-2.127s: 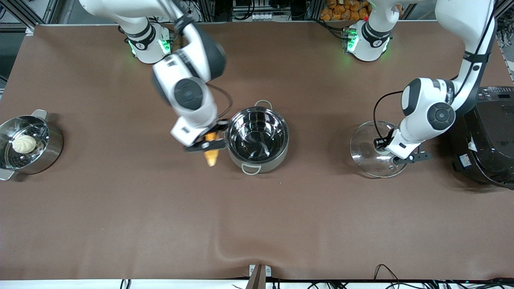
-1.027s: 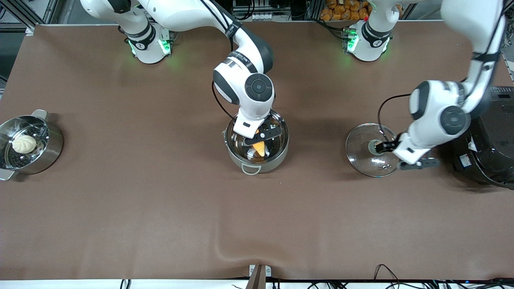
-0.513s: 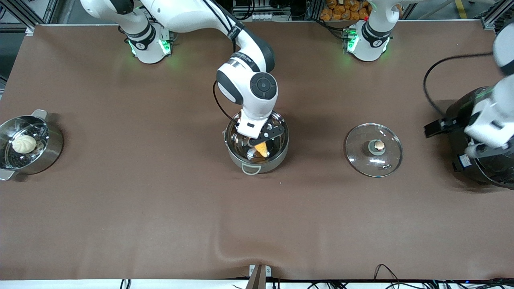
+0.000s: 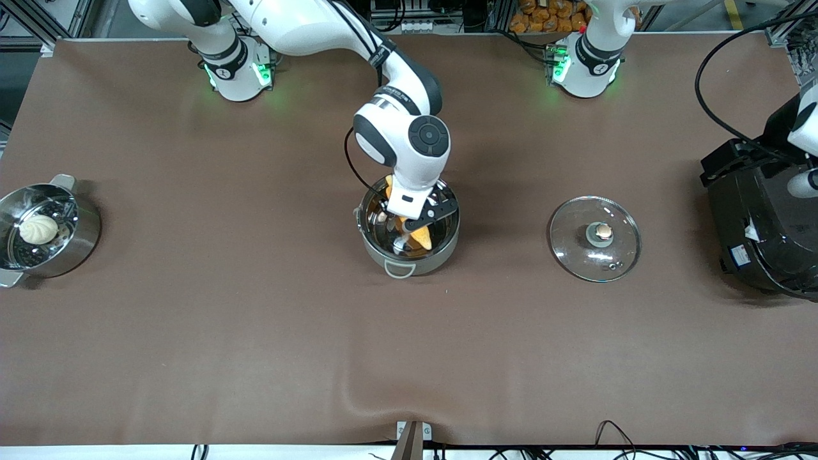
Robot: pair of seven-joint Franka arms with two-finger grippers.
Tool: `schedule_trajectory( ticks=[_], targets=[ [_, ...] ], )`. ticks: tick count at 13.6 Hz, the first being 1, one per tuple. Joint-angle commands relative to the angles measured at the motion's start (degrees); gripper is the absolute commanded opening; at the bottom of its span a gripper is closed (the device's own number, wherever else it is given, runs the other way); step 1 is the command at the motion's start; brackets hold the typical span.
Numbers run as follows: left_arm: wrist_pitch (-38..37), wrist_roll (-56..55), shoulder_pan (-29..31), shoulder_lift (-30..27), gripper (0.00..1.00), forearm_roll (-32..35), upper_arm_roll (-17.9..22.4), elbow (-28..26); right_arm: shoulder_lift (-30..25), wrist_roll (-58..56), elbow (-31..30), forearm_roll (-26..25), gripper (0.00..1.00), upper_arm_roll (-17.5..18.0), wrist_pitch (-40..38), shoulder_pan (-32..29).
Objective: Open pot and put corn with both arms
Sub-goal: 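Lower the corn into the pot with the right gripper while the left gripper withdraws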
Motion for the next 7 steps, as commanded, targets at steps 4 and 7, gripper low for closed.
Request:
schedule_trajectory(
  ticks=[4,7],
  targets=[
    [4.24,1.61,-0.26,-2.97,1.0,-1.22,1.22,-6.08,-0.79,7.56,1.86,-0.27,1.0,-0.75,-0.86,-0.15],
    [5.91,1.61,-2.45,-4.37,1.0,-1.22,3.58,-8.62,-4.2,7.31,1.95,2.09,1.0,-0.66,-5.24,-5.5]
  ],
)
